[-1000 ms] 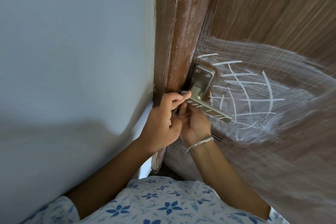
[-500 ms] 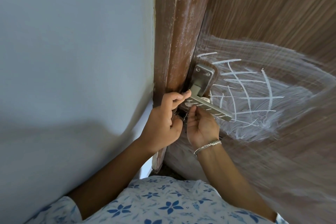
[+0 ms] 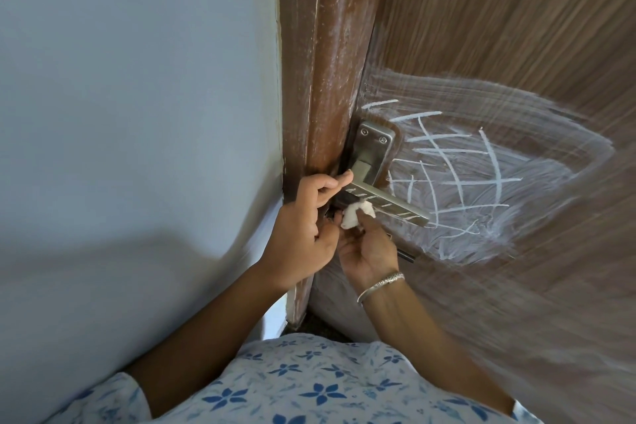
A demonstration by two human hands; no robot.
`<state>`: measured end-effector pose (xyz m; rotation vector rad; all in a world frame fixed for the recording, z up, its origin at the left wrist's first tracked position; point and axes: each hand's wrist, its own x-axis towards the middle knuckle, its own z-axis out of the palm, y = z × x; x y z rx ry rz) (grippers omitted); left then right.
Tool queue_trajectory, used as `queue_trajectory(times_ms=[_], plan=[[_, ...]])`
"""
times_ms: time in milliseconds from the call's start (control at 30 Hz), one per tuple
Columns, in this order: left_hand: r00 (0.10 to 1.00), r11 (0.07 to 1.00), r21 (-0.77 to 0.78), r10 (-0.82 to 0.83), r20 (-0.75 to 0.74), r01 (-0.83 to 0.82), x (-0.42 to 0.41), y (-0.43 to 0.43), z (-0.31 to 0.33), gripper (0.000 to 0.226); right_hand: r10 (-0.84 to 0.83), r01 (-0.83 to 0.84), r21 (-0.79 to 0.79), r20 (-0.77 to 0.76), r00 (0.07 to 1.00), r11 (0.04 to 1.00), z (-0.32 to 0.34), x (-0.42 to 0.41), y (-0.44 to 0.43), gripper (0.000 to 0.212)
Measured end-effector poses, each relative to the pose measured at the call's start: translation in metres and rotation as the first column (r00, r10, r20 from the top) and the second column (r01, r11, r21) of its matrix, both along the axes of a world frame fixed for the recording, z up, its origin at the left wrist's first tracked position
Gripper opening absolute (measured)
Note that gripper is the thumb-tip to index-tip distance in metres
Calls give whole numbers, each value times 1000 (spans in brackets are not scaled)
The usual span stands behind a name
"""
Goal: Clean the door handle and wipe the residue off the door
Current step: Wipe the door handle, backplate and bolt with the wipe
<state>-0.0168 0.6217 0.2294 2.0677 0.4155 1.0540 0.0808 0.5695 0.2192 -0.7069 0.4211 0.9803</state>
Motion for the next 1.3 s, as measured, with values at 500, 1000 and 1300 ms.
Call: queue_trajectory(times_ms=[500, 1000, 1300], plan=[[1000, 999, -38, -8, 16, 9, 1, -1, -2, 49, 92, -96, 62, 71, 993, 993, 1, 7, 15, 10], [999, 973, -230, -21, 48, 32, 1, -4, 8, 47, 400, -108, -386, 900, 177, 916, 58, -28, -62, 39], [999, 959, -284, 6, 50, 8, 5, -5, 5, 54, 391, 454, -129, 740, -548, 881, 59, 1, -59, 20]])
